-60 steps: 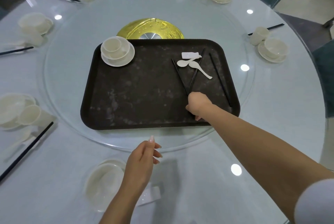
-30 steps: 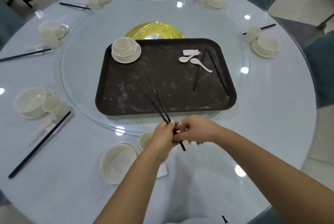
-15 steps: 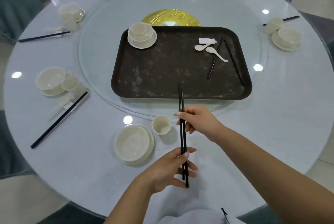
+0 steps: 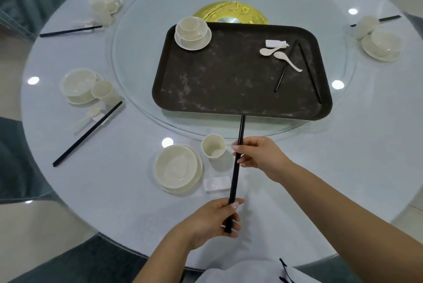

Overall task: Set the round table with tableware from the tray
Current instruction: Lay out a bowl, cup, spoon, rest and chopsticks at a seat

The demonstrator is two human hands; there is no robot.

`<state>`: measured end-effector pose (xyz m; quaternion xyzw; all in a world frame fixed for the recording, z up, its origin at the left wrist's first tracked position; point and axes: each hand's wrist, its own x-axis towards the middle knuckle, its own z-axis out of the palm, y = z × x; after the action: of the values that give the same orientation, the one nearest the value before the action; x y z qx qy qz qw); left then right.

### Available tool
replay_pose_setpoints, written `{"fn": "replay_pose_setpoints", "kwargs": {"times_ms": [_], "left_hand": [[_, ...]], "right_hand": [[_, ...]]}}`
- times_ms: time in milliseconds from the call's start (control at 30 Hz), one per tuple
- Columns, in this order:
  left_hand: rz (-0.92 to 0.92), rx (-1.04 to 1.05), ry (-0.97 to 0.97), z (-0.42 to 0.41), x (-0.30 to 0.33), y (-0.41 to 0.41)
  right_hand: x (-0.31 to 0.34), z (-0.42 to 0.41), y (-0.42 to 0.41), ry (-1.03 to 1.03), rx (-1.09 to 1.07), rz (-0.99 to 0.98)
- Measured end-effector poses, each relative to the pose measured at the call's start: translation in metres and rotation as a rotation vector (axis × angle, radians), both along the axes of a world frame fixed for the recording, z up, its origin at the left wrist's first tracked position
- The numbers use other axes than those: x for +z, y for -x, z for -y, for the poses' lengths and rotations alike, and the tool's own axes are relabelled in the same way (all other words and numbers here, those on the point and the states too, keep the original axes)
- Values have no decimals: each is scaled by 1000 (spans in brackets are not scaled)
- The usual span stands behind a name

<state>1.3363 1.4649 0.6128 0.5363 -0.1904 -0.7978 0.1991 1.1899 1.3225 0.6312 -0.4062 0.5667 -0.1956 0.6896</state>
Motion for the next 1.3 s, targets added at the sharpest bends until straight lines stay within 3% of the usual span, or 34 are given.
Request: {"fn": "replay_pose_setpoints", "kwargs": {"times_ms": [300, 400, 700, 1300], "left_hand": [[191, 22, -58, -25, -34, 4], [303, 0, 7, -29, -39, 4], [703, -511, 317, -32, -49, 6], [857, -582, 365, -28, -57, 16]], "right_hand": [[-31, -28, -4, -90, -48, -139], [-40, -34, -10, -103, -58, -139], [-60, -47, -21, -38, 106, -310], [-65, -63, -20, 229, 392, -539]]}}
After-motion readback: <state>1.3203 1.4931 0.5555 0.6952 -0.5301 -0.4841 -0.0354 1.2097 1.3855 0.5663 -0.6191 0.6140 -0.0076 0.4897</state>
